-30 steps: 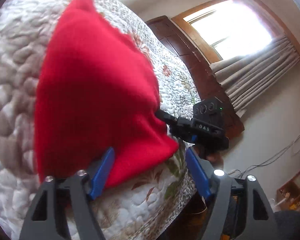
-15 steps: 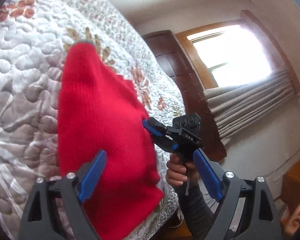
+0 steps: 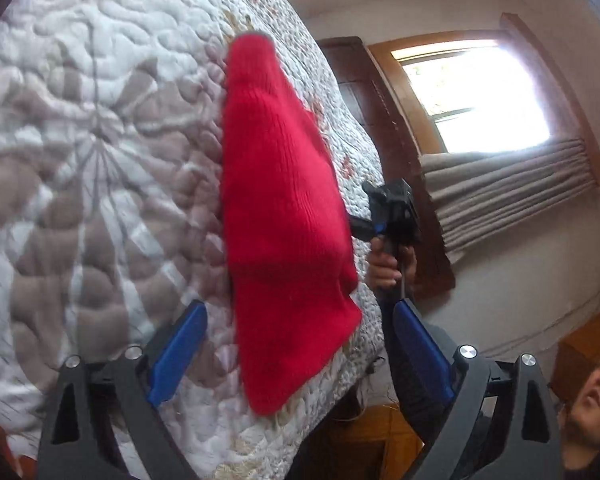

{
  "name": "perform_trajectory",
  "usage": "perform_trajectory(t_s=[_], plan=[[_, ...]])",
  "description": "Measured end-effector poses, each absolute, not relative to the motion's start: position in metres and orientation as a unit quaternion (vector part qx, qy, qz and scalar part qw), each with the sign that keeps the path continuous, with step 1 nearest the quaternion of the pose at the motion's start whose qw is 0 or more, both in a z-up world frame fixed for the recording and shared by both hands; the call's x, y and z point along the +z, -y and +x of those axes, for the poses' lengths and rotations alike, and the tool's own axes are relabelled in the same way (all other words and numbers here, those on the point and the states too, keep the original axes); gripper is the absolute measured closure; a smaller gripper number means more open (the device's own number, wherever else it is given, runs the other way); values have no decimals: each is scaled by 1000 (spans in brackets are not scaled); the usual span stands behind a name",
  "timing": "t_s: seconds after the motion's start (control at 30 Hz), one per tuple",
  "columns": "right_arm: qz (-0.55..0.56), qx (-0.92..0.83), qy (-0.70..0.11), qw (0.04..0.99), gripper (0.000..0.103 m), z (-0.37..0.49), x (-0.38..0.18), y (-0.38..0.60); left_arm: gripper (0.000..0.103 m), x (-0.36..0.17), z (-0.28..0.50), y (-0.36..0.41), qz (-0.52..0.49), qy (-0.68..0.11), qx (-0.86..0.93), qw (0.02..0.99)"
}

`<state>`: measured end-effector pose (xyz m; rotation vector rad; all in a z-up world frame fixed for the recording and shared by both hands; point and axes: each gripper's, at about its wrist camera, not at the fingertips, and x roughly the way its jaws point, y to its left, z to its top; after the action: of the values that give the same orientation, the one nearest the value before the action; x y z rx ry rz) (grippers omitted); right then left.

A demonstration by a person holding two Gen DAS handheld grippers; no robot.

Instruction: Fold small clothes

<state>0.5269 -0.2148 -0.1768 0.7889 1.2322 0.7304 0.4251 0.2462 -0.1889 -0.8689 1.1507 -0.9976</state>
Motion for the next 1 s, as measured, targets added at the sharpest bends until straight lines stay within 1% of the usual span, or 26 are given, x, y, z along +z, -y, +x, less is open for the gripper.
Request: perform_trajectory(t_s=[0.07, 0.1, 0.27, 0.33, 0.4, 0.53, 0.77, 0.83, 0.87, 0.9, 0.97, 1.0], plan=[[330, 337, -562, 680, 16, 543, -177, 202, 7, -191, 424, -237, -371, -503, -448, 639], [326, 349, -565, 673, 16, 553, -178, 195, 4, -193, 424, -234, -370, -500, -455, 637], [297, 415, -571, 643, 12, 568, -177, 170, 4, -199, 419, -227, -376, -489, -482, 622], [311, 442, -561, 627, 12, 568, -177, 171, 4, -199, 417, -220, -391, -487, -501, 599], [314, 457, -557, 618, 12, 570, -176, 173, 4, -201, 416, -213, -380, -485, -500, 608], [311, 463, -558, 614, 14, 581, -171, 164, 4, -202, 417, -210, -394, -490, -484, 609], [278, 467, -553, 632, 13, 576, -171, 149, 4, -191, 414, -192, -352, -501, -462, 641], [281, 468, -555, 627, 15, 577, -171, 147, 4, -189, 414, -186, -350, -501, -460, 644], [278, 467, -556, 629, 20, 577, -170, 144, 4, -188, 415, -183, -344, -504, -458, 646], [277, 469, -557, 627, 37, 578, -172, 142, 5, -188, 415, -182, -340, -507, -456, 647], [269, 475, -569, 615, 55, 576, -180, 133, 7, -186, 418, -177, -334, -512, -455, 648], [264, 475, -570, 617, 56, 575, -182, 129, 9, -187, 418, -178, -335, -514, -453, 647]])
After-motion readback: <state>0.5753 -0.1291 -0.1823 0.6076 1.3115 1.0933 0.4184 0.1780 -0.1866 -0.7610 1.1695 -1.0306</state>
